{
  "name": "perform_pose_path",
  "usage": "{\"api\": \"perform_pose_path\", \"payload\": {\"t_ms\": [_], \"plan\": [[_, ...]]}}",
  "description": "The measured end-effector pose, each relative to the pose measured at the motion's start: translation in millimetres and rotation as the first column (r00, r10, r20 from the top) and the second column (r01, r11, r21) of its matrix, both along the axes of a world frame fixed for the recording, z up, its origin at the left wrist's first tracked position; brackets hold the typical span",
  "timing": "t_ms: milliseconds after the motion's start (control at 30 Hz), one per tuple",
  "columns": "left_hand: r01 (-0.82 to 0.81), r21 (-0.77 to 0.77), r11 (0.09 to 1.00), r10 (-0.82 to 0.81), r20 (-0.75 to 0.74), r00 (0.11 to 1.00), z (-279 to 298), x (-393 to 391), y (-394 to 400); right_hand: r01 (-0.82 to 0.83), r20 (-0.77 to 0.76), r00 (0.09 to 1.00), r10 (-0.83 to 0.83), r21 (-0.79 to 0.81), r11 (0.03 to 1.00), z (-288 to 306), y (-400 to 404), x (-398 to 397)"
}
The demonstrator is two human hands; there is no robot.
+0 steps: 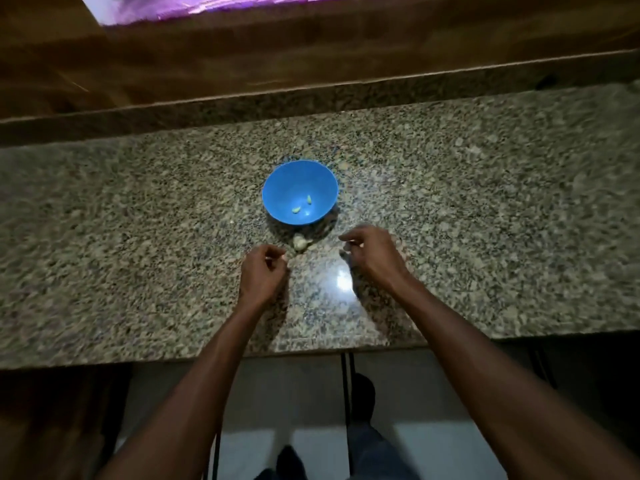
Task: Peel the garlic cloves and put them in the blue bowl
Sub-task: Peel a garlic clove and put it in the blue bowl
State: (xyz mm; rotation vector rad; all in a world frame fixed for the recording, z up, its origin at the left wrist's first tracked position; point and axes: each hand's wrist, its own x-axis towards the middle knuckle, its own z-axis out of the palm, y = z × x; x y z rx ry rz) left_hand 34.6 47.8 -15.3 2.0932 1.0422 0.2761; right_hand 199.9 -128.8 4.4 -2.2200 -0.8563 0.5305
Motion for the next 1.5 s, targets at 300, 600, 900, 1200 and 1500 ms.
{"api": "perform_pose_path", "payload": {"t_ms": [300, 600, 900, 1200, 1500], "plan": [[-0.11, -0.081, 0.991, 0.115, 0.057, 0.992, -1, 20, 4, -0.184, 0.111, 0.979, 0.174, 0.094, 0.978, -37, 54, 27], [-0.218, -0.493, 0.842, 0.289, 0.072, 0.955, 14, 61, 18, 0.097, 0.119, 0.985, -0.128, 0.239, 0.966, 17, 42, 26], [-0.202, -0.772, 0.603, 0.477, 0.145, 0.867, 16, 107, 43, -0.042, 0.279, 0.96, 0.036, 0.016, 0.999, 28, 125, 60], [-0.021, -0.305, 0.952, 0.044, 0.068, 0.997, 5, 62, 60, 0.091, 0.212, 0.972, -0.098, 0.04, 0.995, 29, 133, 71], [0.295, -0.009, 0.955, -0.291, 0.139, 0.947, -18, 35, 33, 0.178, 0.046, 0.98, -0.193, 0.228, 0.957, 10, 63, -11]]}}
